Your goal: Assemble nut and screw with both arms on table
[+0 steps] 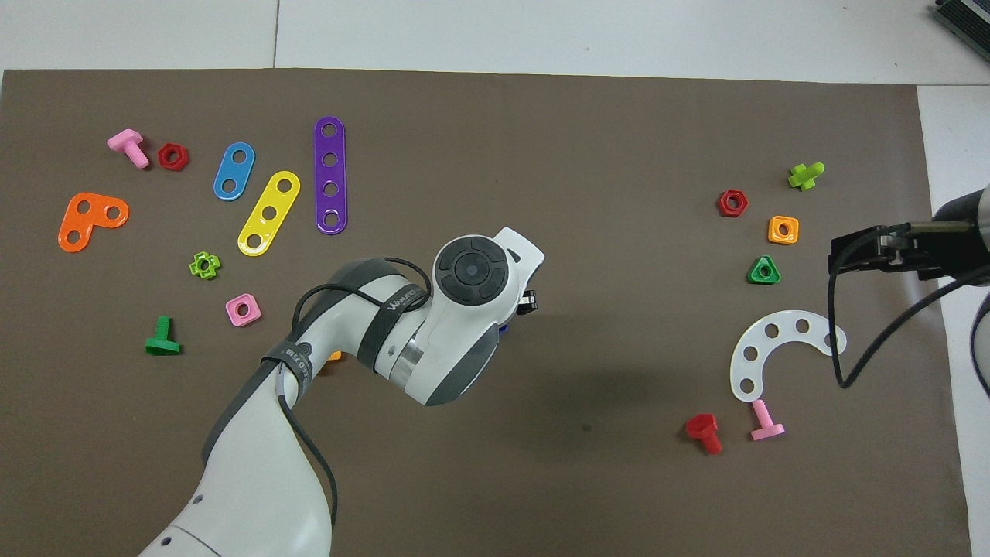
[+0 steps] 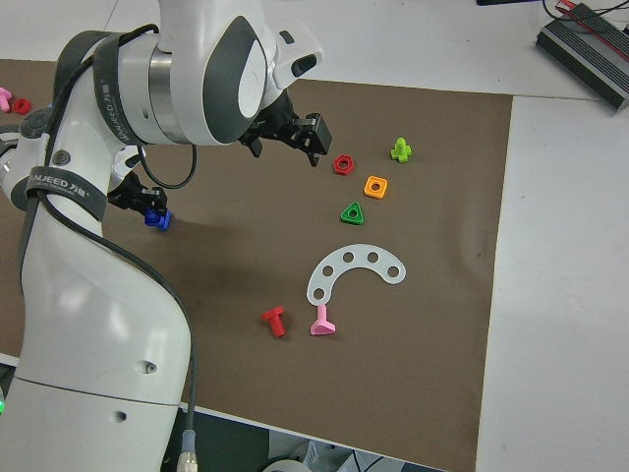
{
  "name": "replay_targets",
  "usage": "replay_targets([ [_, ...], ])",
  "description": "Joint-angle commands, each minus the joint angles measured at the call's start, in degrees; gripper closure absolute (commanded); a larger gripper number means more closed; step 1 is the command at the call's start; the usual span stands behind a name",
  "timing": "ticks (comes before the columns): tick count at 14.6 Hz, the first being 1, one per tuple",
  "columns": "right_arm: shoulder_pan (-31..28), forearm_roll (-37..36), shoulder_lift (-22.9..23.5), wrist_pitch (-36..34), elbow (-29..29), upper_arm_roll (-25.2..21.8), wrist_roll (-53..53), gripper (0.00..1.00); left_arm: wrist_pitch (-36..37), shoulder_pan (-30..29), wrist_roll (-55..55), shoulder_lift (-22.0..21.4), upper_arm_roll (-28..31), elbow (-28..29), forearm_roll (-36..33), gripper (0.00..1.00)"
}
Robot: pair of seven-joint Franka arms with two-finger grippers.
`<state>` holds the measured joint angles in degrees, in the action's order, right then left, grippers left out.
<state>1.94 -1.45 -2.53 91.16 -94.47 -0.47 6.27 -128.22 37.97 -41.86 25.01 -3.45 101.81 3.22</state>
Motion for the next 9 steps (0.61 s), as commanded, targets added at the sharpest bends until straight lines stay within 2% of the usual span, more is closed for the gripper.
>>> replay_targets([
  [1, -0.4, 1.4, -0.4, -0.6, -0.2, 0.1, -1.2, 0.0, -1.7, 0.7, -0.5, -0.7, 1.0, 1.5, 0.0, 0.64],
  [3, -0.4, 1.4, -0.4, -0.6, -0.2, 0.1, -1.2, 0.0, -1.0, -0.1, -0.3, -0.5, 1.1, -0.2, -0.2, 0.56],
  [4, -0.4, 1.4, -0.4, -0.6, -0.2, 0.1, -1.2, 0.0, -0.6, -0.4, -0.2, -0.2, 1.1, -1.9, -0.3, 0.45],
  [5, -0.4, 1.4, -0.4, -0.6, -0.2, 0.1, -1.2, 0.0, -0.5, -0.4, -0.2, -0.1, 1.2, -3.2, -0.4, 0.25],
  [6, -0.4, 1.4, -0.4, -0.6, -0.2, 0.1, -1.2, 0.0, -0.4, -0.9, -0.2, 0.1, 1.4, -4.8, -1.0, 0.13],
  [8, -0.4, 1.4, -0.4, -0.6, -0.2, 0.1, -1.2, 0.0, 0.9, -2.4, 0.5, -0.2, 2.0, -6.9, -1.9, 0.0],
  [9, -0.4, 1.4, -0.4, -0.6, -0.2, 0.1, -1.2, 0.0, 2.4, -3.4, 0.6, -0.9, 2.1, -7.5, -1.9, 0.0],
])
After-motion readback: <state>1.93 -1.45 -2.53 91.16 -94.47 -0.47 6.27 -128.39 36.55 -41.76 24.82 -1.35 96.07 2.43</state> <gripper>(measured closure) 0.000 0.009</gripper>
